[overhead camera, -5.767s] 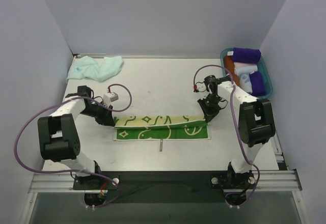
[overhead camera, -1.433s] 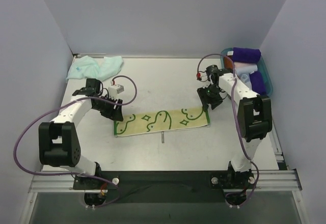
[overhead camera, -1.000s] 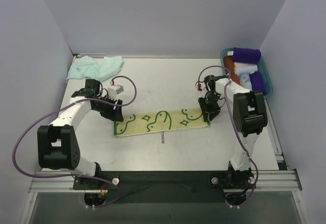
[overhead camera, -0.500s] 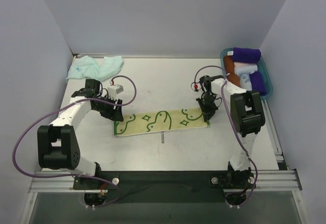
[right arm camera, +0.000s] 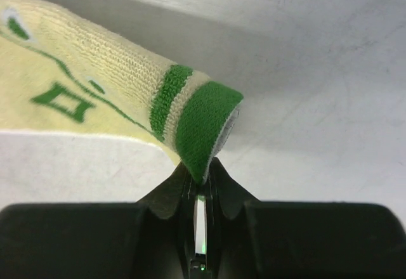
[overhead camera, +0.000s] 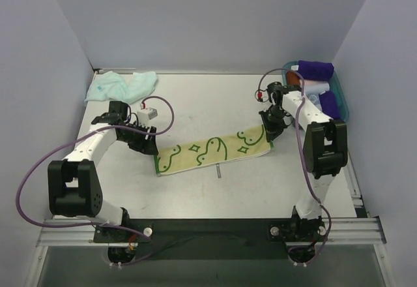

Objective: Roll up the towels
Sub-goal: Fold the towel

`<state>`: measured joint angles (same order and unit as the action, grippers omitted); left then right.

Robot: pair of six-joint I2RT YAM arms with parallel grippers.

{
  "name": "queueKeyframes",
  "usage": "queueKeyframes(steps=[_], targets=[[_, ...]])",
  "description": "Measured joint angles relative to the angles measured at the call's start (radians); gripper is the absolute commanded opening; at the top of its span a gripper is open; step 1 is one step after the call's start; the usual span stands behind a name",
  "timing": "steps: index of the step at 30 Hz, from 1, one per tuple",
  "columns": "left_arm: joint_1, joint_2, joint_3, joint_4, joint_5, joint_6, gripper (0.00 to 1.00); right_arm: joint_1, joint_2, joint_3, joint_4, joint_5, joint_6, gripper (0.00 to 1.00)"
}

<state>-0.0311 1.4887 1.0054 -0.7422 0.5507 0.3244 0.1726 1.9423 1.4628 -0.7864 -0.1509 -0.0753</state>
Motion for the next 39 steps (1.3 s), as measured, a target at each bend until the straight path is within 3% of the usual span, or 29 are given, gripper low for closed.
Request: queueKeyframes(steps=[1,3,7,8,18,27,39], targets=[[0.0,0.0,0.0,0.0,0.0,0.0,0.66,0.005,-0.014,0.011,-0.009,-0.008,-0.001,0.0],[0.0,0.0,0.0,0.002,0.0,-0.002,0.8,0.019,-0.041,0.026,-0.023,-0.027,-0.002,0.0],[0.001,0.0,0.002,0.003,0.001,-0.009,0.84,0.079,-0.069,0.035,-0.05,-0.068,0.001,0.0],[0.001,0.0,0.002,0.004,0.001,-0.009,0.97,0.105,-0.069,0.037,-0.056,-0.08,0.004,0.0],[0.005,-0.002,0.002,0.006,0.003,-0.037,0.97,0.302,0.0,0.15,-0.08,-0.185,0.052,0.0],[0.007,-0.004,0.002,0.006,0.003,-0.06,0.97,0.365,0.141,0.242,-0.085,-0.249,0.076,0.0],[0.007,-0.004,0.002,0.006,0.004,-0.068,0.97,0.41,0.208,0.317,-0.086,-0.294,0.102,0.0]])
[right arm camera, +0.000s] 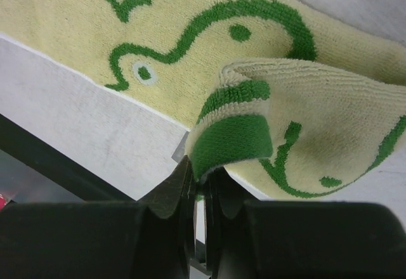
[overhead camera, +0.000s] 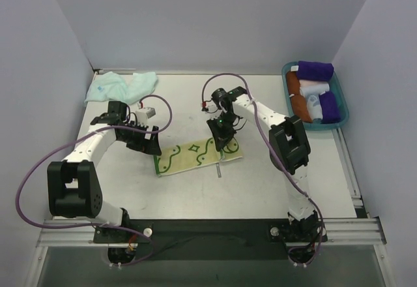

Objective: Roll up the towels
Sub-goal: Fold the towel

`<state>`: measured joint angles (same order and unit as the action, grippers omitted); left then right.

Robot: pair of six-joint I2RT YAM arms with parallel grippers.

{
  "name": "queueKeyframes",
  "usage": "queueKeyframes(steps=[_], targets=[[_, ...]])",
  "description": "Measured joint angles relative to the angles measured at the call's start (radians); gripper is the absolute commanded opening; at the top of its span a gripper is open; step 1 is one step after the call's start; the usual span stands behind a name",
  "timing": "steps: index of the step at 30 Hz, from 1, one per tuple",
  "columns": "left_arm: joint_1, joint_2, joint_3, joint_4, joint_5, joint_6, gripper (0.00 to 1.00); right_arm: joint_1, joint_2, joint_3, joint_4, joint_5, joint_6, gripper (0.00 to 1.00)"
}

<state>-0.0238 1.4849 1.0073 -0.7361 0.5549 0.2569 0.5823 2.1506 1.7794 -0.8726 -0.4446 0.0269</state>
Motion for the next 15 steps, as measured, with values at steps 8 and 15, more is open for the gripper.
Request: queueKeyframes(steps=[8,15], targets=[[0.0,0.0,0.0,0.0,0.0,-0.007,0.97,0.009,0.026,0.021,-0.002,-0.013,0.009,0.0],[0.0,0.0,0.0,0.0,-0.001,-0.008,0.97,0.021,0.065,0.049,0.0,-0.018,0.015,0.0]])
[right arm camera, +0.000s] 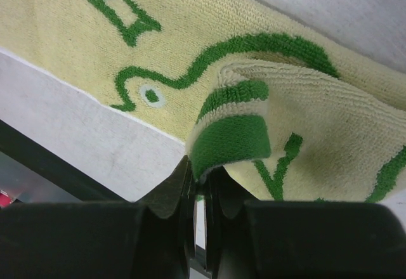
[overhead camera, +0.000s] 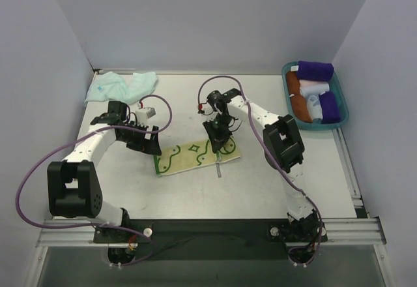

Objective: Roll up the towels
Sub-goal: Fold the towel

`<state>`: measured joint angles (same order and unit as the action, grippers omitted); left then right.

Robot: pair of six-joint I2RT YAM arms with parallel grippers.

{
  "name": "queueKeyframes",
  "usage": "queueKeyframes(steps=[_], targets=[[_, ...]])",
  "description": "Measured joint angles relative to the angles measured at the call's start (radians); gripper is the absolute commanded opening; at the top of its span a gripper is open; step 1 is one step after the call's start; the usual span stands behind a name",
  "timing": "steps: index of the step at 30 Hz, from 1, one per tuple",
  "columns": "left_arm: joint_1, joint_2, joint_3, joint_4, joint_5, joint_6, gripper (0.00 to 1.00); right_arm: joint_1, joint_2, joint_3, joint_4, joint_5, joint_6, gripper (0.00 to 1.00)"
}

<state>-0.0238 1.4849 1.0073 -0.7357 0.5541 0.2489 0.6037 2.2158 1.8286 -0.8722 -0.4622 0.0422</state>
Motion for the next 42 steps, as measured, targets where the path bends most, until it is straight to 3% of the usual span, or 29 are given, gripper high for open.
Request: queueKeyframes(steps=[7,10,13,14,17,22,26,31,37,42], targets=[[0.0,0.0,0.0,0.001,0.0,0.0,0.97,0.002,0.024,0.016,-0.001,-0.002,0.006,0.0],[0.0,0.0,-0.001,0.004,0.0,0.0,0.97,0.003,0.028,0.028,-0.002,-0.01,0.007,0.11],[0.0,0.0,-0.002,0.007,0.001,0.0,0.97,0.007,0.029,0.032,-0.003,-0.035,0.005,0.26],[0.0,0.0,-0.002,0.008,0.002,0.0,0.96,0.008,0.028,0.032,-0.003,-0.048,0.003,0.35],[0.0,0.0,-0.002,0.008,0.013,-0.003,0.9,0.012,0.016,0.026,-0.002,-0.078,-0.009,0.41],[-0.011,0.0,-0.002,0.013,0.034,-0.013,0.77,-0.004,-0.078,0.011,-0.01,-0.109,-0.044,0.36],[-0.036,0.001,-0.002,0.017,0.043,-0.029,0.6,-0.079,-0.14,0.023,-0.011,-0.114,-0.074,0.25],[-0.072,0.035,-0.002,0.029,0.048,-0.047,0.39,-0.18,-0.098,0.029,-0.003,-0.077,-0.105,0.18],[-0.121,0.143,-0.002,0.034,0.031,-0.055,0.31,-0.177,0.036,-0.008,0.024,-0.056,-0.117,0.17],[-0.138,0.283,0.03,0.032,-0.01,-0.052,0.25,-0.158,0.026,-0.125,0.052,-0.075,-0.101,0.17]])
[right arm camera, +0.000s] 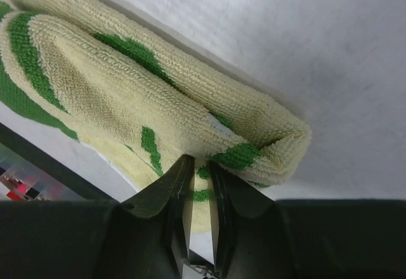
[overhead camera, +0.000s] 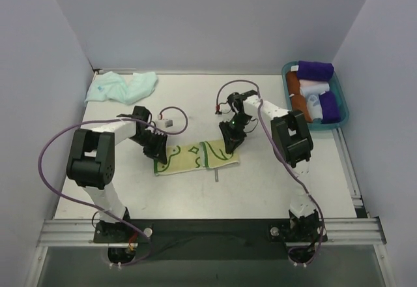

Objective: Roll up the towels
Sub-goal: Fold the towel

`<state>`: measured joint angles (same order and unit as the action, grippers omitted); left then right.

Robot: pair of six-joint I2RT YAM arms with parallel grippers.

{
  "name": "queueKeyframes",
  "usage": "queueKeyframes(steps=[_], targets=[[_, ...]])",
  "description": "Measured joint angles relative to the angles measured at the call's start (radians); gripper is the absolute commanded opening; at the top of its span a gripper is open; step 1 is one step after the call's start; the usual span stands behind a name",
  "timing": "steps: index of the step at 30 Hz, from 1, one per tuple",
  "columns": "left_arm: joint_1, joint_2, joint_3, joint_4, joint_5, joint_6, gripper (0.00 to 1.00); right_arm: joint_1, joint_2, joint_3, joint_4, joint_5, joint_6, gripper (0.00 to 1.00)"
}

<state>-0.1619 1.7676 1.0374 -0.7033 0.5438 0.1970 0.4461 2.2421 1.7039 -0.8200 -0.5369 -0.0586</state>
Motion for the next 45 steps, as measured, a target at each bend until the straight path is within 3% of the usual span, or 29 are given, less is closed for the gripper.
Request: queueKeyframes(steps=[4,8,9,12,15,21,25,30,33,34,37,41,43,45], targets=[[0.002,0.114,0.122,-0.045,0.01,0.0,0.29,0.006,-0.075,-0.131,0.041,-0.026,0.023,0.22],[-0.01,0.237,0.323,-0.03,0.014,0.025,0.45,0.051,-0.15,-0.27,0.057,-0.129,0.045,0.37],[-0.016,0.265,0.373,-0.013,0.016,0.028,0.56,0.074,-0.164,-0.289,0.053,-0.164,0.048,0.41],[-0.037,0.32,0.487,0.015,0.023,0.036,0.68,0.135,-0.207,-0.296,0.053,-0.269,0.052,0.42],[-0.053,0.305,0.508,0.025,0.019,0.043,0.72,0.128,-0.262,-0.295,0.048,-0.32,0.05,0.42],[-0.051,0.102,0.322,0.06,-0.036,0.027,0.7,-0.037,-0.33,-0.295,0.068,-0.245,0.039,0.42],[-0.053,0.02,0.227,0.073,-0.075,-0.002,0.62,-0.043,-0.304,-0.296,0.079,-0.177,0.03,0.4],[-0.052,0.081,0.21,0.093,-0.098,-0.029,0.55,-0.018,-0.233,-0.314,0.104,-0.162,0.027,0.29],[-0.053,0.141,0.216,0.101,-0.093,-0.037,0.53,-0.004,-0.204,-0.351,0.119,-0.163,0.031,0.17],[-0.052,0.161,0.24,0.095,-0.077,-0.04,0.52,0.002,-0.199,-0.361,0.125,-0.166,0.032,0.08],[-0.053,0.216,0.309,0.101,-0.056,-0.047,0.49,0.011,-0.188,-0.391,0.142,-0.188,0.043,0.0],[-0.06,0.301,0.421,0.106,-0.018,-0.055,0.47,0.022,-0.182,-0.43,0.167,-0.253,0.076,0.0],[-0.067,0.346,0.481,0.109,0.008,-0.058,0.47,0.035,-0.182,-0.453,0.187,-0.292,0.098,0.14],[-0.077,0.393,0.544,0.115,0.039,-0.063,0.49,0.06,-0.183,-0.477,0.205,-0.333,0.127,0.42]])
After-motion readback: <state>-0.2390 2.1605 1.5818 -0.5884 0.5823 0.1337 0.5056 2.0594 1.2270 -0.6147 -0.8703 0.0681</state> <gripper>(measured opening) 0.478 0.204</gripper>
